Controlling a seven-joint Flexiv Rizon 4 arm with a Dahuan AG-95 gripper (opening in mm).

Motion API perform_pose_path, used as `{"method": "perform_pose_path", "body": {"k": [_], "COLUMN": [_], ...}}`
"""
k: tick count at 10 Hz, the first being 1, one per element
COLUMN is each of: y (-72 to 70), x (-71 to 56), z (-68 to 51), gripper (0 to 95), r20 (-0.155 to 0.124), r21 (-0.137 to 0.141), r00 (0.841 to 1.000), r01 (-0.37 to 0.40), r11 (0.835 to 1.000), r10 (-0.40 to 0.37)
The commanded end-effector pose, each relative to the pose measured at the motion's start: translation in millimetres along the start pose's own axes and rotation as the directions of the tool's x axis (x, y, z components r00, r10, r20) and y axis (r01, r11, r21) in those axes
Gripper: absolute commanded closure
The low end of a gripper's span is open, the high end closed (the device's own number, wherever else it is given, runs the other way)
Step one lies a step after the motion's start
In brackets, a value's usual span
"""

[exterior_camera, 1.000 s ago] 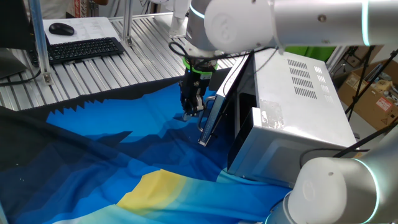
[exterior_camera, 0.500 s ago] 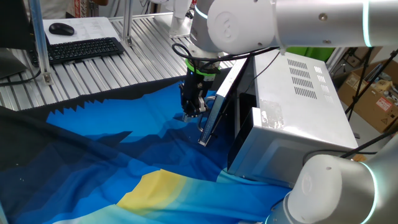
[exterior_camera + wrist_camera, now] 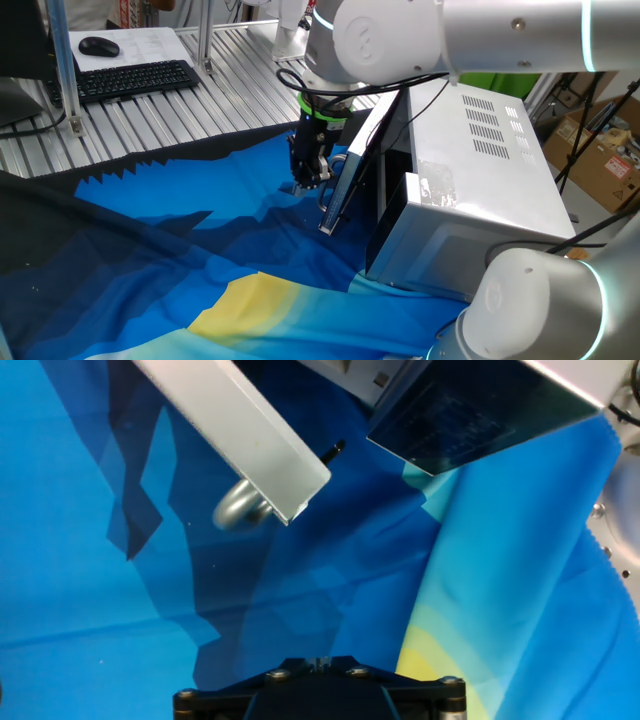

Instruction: Open the microwave door

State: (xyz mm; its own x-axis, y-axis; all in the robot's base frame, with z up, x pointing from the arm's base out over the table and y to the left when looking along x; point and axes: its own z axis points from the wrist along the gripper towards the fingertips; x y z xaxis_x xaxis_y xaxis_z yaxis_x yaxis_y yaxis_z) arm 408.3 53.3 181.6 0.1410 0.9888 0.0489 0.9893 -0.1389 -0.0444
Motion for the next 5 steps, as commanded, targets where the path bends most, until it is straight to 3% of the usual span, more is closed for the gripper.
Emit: {"method": "perform_pose_path", "body": {"k": [1, 5], "y": [-2.2, -2.5], "x": [-0.1, 0.1], "z": [-0.6, 0.2], "gripper": [95.0, 95.0], "r20": [-0.007, -0.019], "r21": [-0.001, -0.003], "r00": [1.000, 1.000], "r01": [0.007, 0.016], "r11": [1.000, 1.000], "r10": [-0.007, -0.017]}}
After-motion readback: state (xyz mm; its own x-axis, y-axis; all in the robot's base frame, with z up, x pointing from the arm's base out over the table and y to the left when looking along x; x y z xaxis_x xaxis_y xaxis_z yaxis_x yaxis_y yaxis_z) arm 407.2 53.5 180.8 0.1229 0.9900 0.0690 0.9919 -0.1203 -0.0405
